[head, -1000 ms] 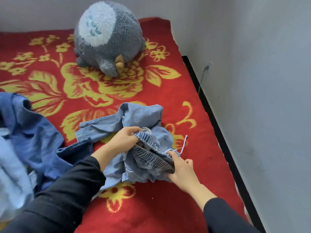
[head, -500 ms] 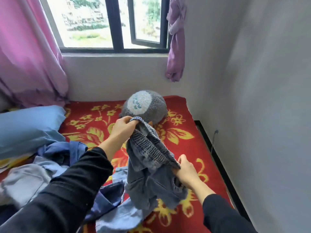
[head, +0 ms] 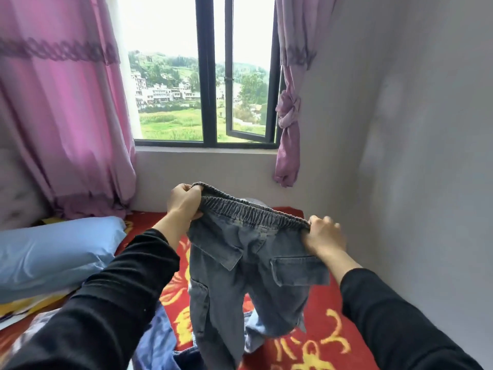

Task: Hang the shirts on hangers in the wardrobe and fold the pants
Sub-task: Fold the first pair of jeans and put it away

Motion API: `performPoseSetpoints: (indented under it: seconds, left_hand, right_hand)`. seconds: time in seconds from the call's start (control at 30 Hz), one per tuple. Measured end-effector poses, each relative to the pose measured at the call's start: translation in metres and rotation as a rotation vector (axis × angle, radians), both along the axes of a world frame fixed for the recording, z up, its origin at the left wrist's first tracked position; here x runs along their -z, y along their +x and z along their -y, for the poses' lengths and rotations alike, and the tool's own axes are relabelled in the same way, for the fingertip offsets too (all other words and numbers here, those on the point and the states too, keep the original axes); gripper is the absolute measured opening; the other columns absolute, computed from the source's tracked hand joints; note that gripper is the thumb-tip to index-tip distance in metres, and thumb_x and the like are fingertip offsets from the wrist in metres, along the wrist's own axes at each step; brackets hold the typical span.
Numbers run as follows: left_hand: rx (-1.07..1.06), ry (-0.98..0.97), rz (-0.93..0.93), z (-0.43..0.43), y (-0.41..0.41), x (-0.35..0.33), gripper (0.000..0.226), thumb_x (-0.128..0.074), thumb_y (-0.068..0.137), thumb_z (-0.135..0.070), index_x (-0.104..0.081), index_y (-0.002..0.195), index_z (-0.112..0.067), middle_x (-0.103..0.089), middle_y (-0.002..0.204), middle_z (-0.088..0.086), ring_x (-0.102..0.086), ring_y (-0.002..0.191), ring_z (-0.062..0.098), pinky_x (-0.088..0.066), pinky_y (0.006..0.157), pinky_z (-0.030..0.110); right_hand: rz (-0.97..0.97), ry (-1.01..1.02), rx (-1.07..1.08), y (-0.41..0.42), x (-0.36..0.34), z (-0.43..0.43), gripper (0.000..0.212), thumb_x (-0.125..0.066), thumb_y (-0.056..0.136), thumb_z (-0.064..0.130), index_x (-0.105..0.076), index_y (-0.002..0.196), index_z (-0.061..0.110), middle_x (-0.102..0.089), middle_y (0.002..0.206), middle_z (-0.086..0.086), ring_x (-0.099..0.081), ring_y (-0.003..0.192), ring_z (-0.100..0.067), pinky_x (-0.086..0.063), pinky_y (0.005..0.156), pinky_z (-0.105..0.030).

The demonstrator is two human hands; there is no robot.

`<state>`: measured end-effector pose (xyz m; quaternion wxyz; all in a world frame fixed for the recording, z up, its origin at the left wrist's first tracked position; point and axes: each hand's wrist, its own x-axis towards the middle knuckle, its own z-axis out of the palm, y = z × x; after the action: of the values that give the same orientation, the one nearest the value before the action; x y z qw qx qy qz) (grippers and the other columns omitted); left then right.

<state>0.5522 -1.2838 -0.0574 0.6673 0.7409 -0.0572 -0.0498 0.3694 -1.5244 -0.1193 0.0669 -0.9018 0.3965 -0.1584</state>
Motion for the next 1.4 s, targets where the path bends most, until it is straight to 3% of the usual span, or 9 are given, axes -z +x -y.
performPoseSetpoints:
  seconds: [0.2, 0.33, 0.43, 0.6, 0.7, 0.9, 1.03, 1.23, 1.4]
  left_hand:
    - [0.054, 0.117, 0.007, -0.019, 0.008, -0.041, 0.038, -0.039, 0.098, -0.045, -0.044, 0.116, -0.012, -0.064, 0.104, 0.018, -0.067, 0.076, 0.034, -0.058, 0.058, 0.044]
    - [0.199, 0.234, -0.2, -0.031, 0.003, -0.059, 0.075, -0.019, 0.09, -0.073, -0.024, 0.144, -0.021, -0.07, 0.083, 0.026, -0.07, 0.066, 0.042, -0.057, 0.053, 0.043]
    - [0.198, 0.15, -0.221, -0.032, 0.004, -0.067, 0.085, -0.012, 0.086, -0.078, -0.018, 0.15, -0.023, -0.07, 0.081, 0.028, -0.07, 0.071, 0.043, -0.058, 0.059, 0.044]
    - [0.022, -0.359, 0.054, -0.02, 0.014, -0.076, 0.052, -0.027, 0.095, -0.061, -0.051, 0.121, -0.024, -0.069, 0.105, 0.013, -0.068, 0.082, 0.024, -0.055, 0.055, 0.033]
    - [0.065, -0.283, 0.0, -0.023, 0.02, -0.044, 0.044, -0.038, 0.092, -0.061, -0.053, 0.114, -0.026, -0.07, 0.102, 0.013, -0.069, 0.08, 0.026, -0.055, 0.058, 0.036]
    - [0.257, 0.298, -0.415, -0.035, 0.028, 0.098, 0.063, -0.039, 0.093, -0.06, -0.052, 0.115, -0.002, -0.067, 0.085, 0.025, -0.067, 0.069, 0.038, -0.053, 0.057, 0.033]
    - [0.378, 0.517, -0.646, -0.034, 0.029, 0.169, 0.064, -0.044, 0.092, -0.059, -0.045, 0.123, -0.003, -0.062, 0.095, 0.026, -0.066, 0.078, 0.041, -0.054, 0.064, 0.036]
    - [0.356, 0.284, -0.573, 0.023, 0.067, 0.16, 0.05, -0.04, 0.097, -0.046, -0.046, 0.132, -0.012, -0.056, 0.124, 0.021, -0.058, 0.104, 0.037, -0.048, 0.083, 0.046]
    - [0.403, -0.453, -0.129, 0.069, 0.118, 0.039, 0.014, -0.043, 0.101, -0.026, -0.05, 0.107, -0.016, -0.058, 0.099, 0.01, -0.06, 0.072, 0.017, -0.049, 0.053, 0.026]
  right_hand:
    - [0.374, 0.385, 0.036, 0.018, -0.072, -0.004, 0.036, -0.042, 0.094, 0.032, -0.066, 0.111, 0.01, -0.066, 0.115, -0.02, -0.062, 0.104, -0.039, -0.046, 0.078, -0.033]
    - [0.526, 0.806, 0.071, 0.024, -0.102, -0.02, 0.033, -0.04, 0.095, 0.034, -0.055, 0.106, 0.006, -0.065, 0.103, -0.019, -0.068, 0.061, -0.038, -0.055, 0.046, -0.038]
    - [0.745, 1.002, 0.018, 0.027, -0.119, -0.032, 0.028, -0.036, 0.098, 0.038, -0.046, 0.112, 0.017, -0.055, 0.099, -0.014, -0.066, 0.053, -0.037, -0.054, 0.039, -0.041]
    - [1.297, 0.333, -0.106, 0.036, -0.12, -0.047, 0.013, -0.039, 0.08, 0.016, -0.044, 0.092, 0.017, -0.045, 0.101, -0.009, -0.048, 0.073, -0.007, -0.035, 0.069, -0.023]
    - [1.087, 0.324, -0.098, 0.039, -0.093, -0.04, 0.018, -0.041, 0.085, 0.014, -0.045, 0.103, 0.012, -0.04, 0.105, -0.009, -0.047, 0.077, -0.018, -0.034, 0.073, -0.03]
    - [0.169, 0.531, 0.05, 0.03, 0.031, -0.016, 0.039, -0.034, 0.098, 0.034, -0.046, 0.131, 0.016, -0.051, 0.134, -0.025, -0.049, 0.12, -0.041, -0.039, 0.096, -0.041]
    - [-0.154, 1.153, 0.194, 0.03, 0.095, -0.023, 0.055, -0.028, 0.1, 0.035, -0.049, 0.128, -0.008, -0.062, 0.113, -0.032, -0.064, 0.083, -0.044, -0.054, 0.081, -0.051]
    - [0.222, 1.19, 0.121, 0.086, 0.072, 0.008, 0.028, -0.034, 0.104, 0.021, -0.056, 0.109, 0.006, -0.059, 0.104, -0.021, -0.054, 0.084, -0.025, -0.047, 0.065, -0.031]
    - [0.952, 0.952, -0.193, 0.151, -0.013, 0.051, 0.032, -0.033, 0.104, 0.022, -0.05, 0.127, 0.009, -0.052, 0.132, -0.019, -0.048, 0.12, -0.023, -0.035, 0.11, -0.049]
